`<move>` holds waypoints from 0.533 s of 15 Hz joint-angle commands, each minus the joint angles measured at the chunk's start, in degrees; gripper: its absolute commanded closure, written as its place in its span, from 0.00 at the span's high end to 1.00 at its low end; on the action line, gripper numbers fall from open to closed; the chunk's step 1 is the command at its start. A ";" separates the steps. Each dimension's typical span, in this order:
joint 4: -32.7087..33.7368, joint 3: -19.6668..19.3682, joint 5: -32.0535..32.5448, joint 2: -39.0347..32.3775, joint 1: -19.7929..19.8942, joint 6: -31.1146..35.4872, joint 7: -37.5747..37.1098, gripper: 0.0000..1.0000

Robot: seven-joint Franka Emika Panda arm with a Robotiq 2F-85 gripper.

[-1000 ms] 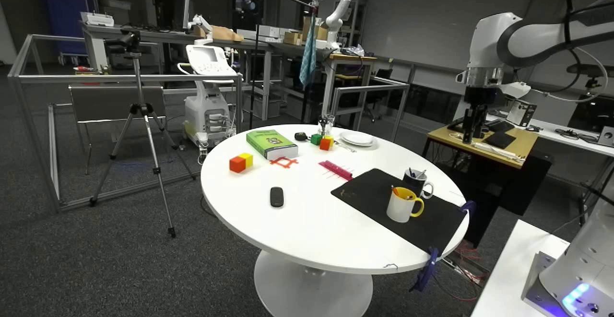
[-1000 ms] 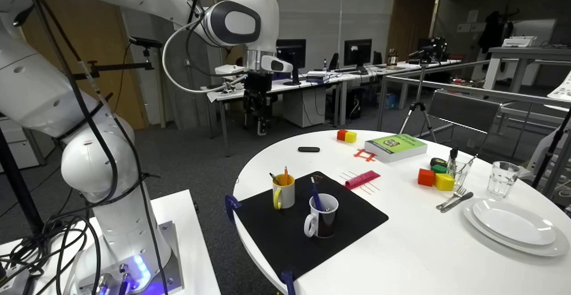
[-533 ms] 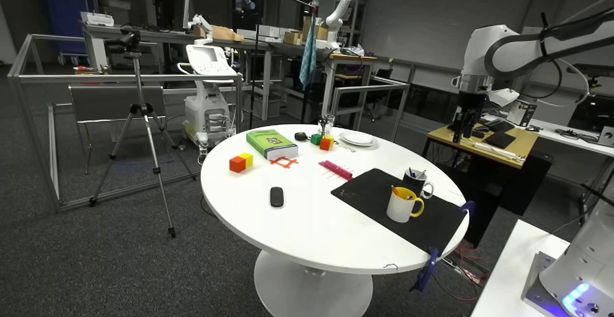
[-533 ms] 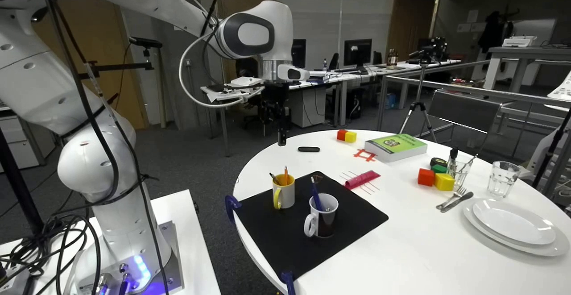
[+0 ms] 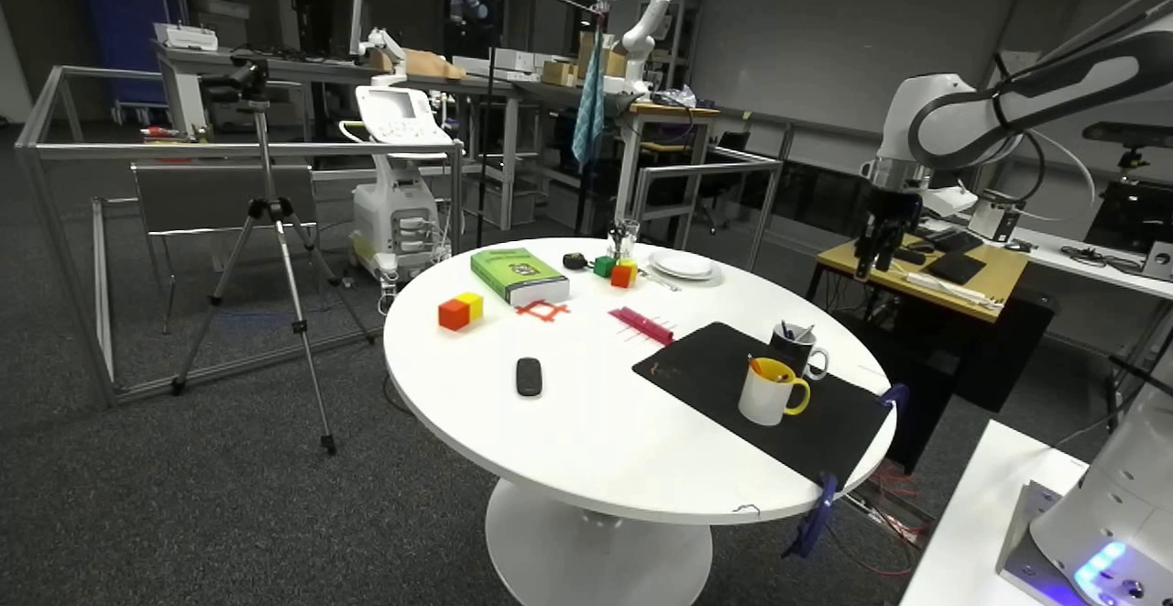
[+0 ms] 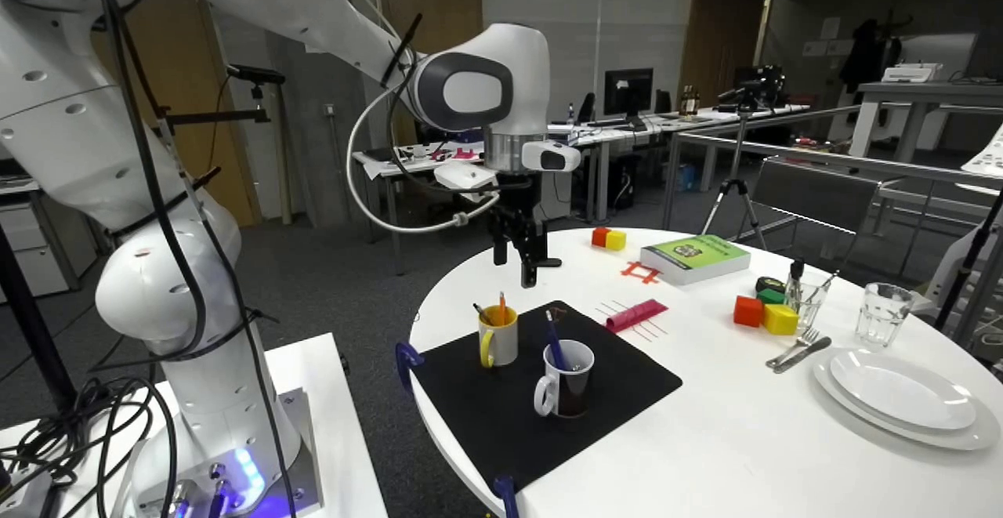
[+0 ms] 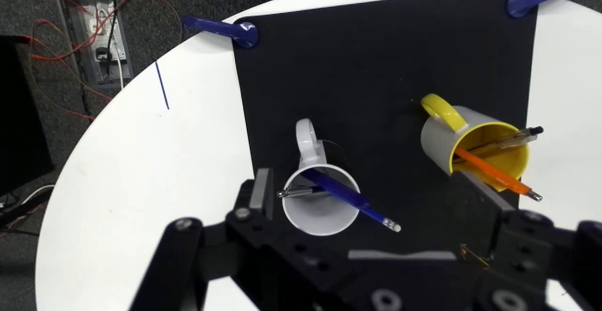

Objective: Remove the blue pencil from the black mug and put it in the yellow mug

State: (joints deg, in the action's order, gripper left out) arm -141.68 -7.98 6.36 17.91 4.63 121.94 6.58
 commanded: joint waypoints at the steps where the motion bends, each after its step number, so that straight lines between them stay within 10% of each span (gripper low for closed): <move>1: 2.19 -0.98 -0.22 -2.63 0.95 -0.29 2.96 1.00; 8: -0.49 0.19 1.76 -0.92 0.85 2.71 1.01 1.00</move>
State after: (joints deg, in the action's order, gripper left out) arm -141.26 -8.84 6.36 16.40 4.64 122.15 7.69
